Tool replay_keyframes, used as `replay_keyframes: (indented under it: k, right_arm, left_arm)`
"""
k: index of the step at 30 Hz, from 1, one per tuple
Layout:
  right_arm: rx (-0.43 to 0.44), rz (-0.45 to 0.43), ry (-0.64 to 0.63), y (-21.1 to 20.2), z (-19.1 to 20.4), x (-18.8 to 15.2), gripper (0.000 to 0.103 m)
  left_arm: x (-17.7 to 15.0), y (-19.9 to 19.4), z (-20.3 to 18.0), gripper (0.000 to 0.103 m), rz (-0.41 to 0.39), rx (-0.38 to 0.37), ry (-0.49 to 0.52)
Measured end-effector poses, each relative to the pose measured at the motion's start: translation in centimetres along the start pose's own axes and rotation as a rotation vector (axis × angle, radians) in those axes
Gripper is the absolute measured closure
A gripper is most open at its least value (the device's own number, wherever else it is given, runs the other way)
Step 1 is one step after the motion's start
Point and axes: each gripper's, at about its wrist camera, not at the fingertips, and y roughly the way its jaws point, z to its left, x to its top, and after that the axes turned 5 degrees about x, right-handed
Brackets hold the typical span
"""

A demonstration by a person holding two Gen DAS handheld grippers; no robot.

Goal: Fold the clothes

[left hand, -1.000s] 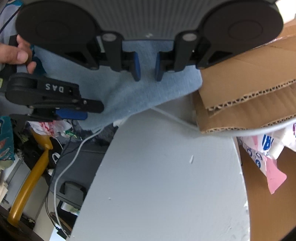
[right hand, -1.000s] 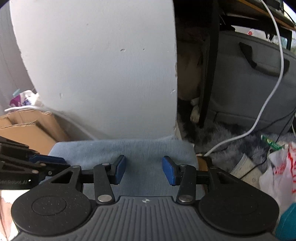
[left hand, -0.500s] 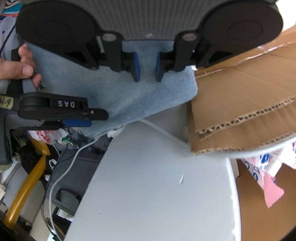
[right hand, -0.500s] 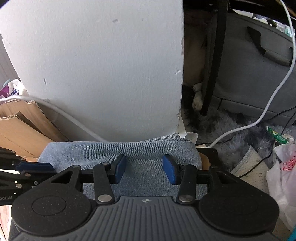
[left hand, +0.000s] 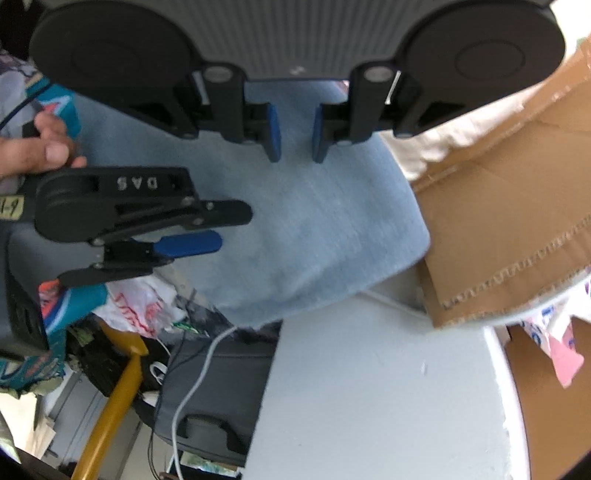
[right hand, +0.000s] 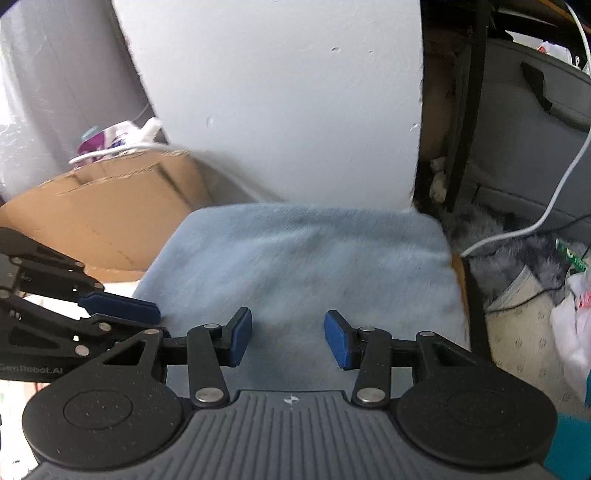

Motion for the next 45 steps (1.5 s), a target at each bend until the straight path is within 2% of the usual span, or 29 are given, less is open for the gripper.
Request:
replay_keyframes:
  k: [5, 9, 12, 18, 23, 29, 31, 36, 39, 45]
  right_arm:
    - [0.015, 0.012, -0.029, -1.2, 1.7, -2.0, 0.057]
    - [0.016, 0.026, -0.028, -1.7, 2.5, -3.7, 0.057]
    - [-0.003, 0.017, -0.066, -1.7, 3.2, -5.0, 0.057]
    - [-0.019, -0.001, -0.096, -1.5, 4.0, -6.7, 0.057]
    - [-0.028, -0.015, -0.111, -3.0, 3.8, -7.8, 0.057]
    - [-0.094, -0.029, -0.131, -5.1, 3.0, -9.1, 0.058]
    - [-0.143, -0.01, -0.141, -5.4, 2.4, -9.8, 0.058]
    - [-0.167, 0.006, -0.088, -7.2, 0.3, -11.4, 0.06]
    - [-0.215, 0.023, -0.073, -8.2, -0.2, -12.4, 0.06]
    - [-0.256, -0.04, 0.12, -11.0, -1.7, -14.1, 0.06]
  left_arm:
    - [-1.2, -0.7, -1.4, 0.086, 0.015, -0.023, 0.041]
    - [-2.2, 0.7, -2.0, 0.085, 0.029, 0.025, 0.084]
    - [-2.0, 1.6, -1.4, 0.086, 0.036, 0.021, 0.034]
    - [-3.0, 2.3, -1.1, 0.086, 0.035, 0.023, 0.038]
    - [-3.2, 2.2, -0.8, 0.085, 0.034, 0.02, 0.026]
    - [-3.3, 2.3, -0.8, 0.085, 0.028, 0.023, 0.023]
    - [-3.4, 2.3, -0.7, 0.086, 0.025, 0.018, 0.017]
    - [-3.4, 2.3, -0.8, 0.085, 0.018, 0.02, 0.016]
    - [-3.4, 2.1, -0.9, 0.086, 0.018, 0.024, 0.014]
    - [-3.6, 0.6, -1.5, 0.086, 0.038, 0.033, 0.039]
